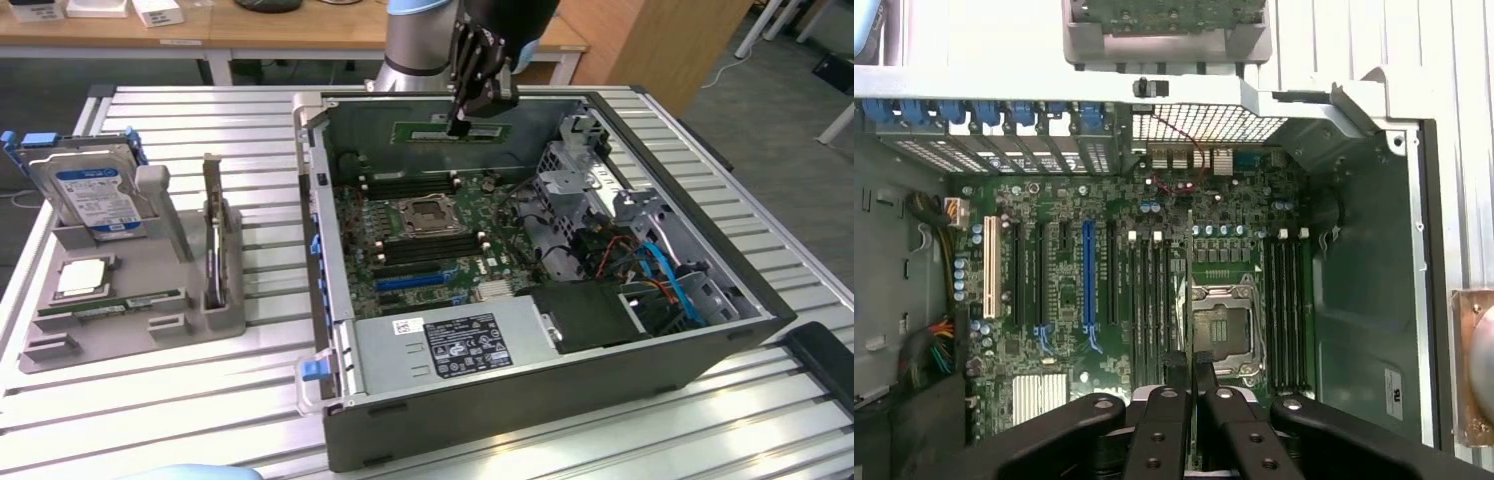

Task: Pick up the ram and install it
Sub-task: 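Insert the ram into the slot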

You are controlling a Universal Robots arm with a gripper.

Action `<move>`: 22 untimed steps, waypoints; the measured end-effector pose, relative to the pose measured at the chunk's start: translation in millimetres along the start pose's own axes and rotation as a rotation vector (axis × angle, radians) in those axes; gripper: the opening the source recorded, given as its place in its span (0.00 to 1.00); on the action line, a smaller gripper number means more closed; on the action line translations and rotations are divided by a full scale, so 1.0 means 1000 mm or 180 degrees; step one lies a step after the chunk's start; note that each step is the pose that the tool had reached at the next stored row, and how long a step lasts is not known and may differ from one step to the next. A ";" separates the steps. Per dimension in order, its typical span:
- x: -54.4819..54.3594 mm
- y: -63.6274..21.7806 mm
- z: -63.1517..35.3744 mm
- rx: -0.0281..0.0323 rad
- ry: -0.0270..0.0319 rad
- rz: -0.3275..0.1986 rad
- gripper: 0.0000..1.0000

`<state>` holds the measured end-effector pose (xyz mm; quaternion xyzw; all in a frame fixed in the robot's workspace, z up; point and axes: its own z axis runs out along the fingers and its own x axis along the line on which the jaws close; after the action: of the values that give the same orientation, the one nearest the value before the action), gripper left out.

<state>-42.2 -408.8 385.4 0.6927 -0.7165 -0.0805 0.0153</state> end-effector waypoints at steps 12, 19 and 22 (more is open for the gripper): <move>0.002 -0.0027 0.0181 0.0002 0.0028 0.0003 0.13; 0.002 -0.0039 0.0272 0.0020 0.0079 0.0009 0.13; 0.003 -0.0042 0.0291 0.0041 0.0118 0.0012 0.13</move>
<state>-42.1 -408.8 355.9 0.6928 -0.7180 -0.0630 0.0243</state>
